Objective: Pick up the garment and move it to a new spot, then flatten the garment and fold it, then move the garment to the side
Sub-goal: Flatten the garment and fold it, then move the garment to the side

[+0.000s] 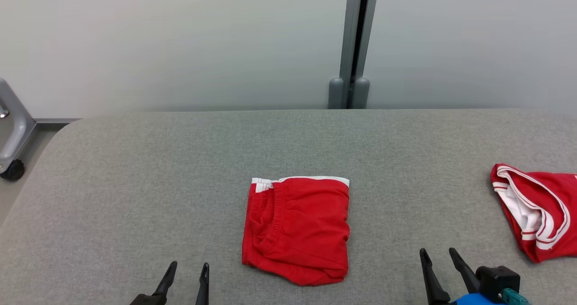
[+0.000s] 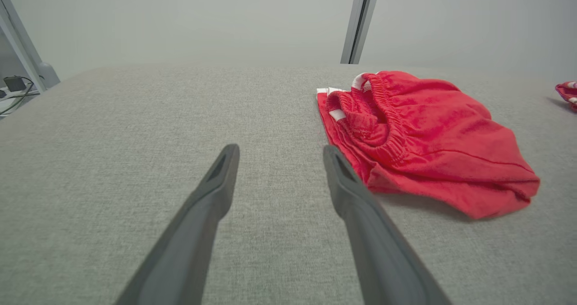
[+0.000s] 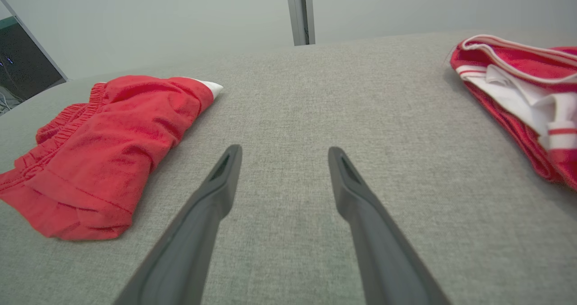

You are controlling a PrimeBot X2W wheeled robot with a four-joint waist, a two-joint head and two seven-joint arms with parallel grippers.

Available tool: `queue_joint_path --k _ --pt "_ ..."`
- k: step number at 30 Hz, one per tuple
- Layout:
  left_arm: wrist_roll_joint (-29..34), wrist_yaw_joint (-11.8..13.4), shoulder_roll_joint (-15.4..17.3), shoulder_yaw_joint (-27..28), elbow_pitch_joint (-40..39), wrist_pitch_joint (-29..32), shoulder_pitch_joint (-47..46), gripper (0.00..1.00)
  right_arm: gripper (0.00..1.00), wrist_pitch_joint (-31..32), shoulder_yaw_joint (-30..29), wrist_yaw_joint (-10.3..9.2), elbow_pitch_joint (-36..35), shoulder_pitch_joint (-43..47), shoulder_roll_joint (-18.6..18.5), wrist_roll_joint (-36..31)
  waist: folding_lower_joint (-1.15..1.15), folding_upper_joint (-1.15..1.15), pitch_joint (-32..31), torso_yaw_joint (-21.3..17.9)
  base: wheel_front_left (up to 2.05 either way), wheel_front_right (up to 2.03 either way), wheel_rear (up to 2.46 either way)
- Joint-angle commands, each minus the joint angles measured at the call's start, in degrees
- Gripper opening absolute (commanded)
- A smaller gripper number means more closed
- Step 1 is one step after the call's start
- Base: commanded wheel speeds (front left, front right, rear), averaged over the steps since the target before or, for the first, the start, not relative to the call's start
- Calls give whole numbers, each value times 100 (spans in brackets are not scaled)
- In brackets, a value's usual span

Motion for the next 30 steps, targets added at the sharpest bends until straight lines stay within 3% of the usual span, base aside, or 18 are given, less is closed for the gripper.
queue_joint_path --k 1,10,18,28,29,30 --pt "55 16 -28 29 -24 -24 15 100 100 -1 2 0 -35 64 -9 -18 0 0 -16 -22 0 0 0" --pt "112 0 -87 -49 64 -24 -217 100 100 -1 108 0 -113 -39 -8 44 0 0 73 66 0 0 0" --pt "-138 -6 -12 -330 175 -24 -402 100 100 -1 632 0 266 -957 -11 503 0 0 502 627 0 0 0" --pt "-462 -7 217 -583 295 -24 -588 100 100 0 808 0 1993 -1937 -14 389 0 0 834 1374 0 0 0" --pt "-482 -7 225 -590 292 -24 -602 100 98 0 857 0 2204 -1982 -16 408 0 0 847 1404 0 0 0" --pt "-497 -7 231 -603 287 -24 -616 100 64 8 882 0 2363 -2032 -17 422 0 0 863 1425 0 0 0"
